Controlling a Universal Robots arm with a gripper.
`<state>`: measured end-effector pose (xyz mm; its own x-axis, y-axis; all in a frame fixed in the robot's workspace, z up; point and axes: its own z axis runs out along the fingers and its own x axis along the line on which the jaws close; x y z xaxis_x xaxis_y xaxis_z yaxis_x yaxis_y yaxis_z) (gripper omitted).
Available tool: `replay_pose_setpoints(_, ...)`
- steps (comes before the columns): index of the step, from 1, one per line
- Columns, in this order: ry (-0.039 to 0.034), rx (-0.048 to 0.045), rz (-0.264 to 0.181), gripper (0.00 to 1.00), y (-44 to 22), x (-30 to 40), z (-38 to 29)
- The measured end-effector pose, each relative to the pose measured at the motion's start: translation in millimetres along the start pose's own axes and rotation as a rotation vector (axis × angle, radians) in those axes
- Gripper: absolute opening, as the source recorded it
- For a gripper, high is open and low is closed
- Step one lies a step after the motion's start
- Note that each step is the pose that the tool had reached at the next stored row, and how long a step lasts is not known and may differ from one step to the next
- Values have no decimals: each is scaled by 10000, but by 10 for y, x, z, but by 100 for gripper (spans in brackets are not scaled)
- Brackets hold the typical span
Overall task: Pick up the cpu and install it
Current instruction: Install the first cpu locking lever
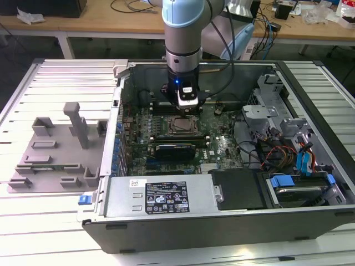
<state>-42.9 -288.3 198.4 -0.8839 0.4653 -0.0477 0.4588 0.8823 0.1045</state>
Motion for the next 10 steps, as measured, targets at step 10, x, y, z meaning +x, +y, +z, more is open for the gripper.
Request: replay_pose_setpoints(10, -17, 18, 29, 11, 15, -6, -104)
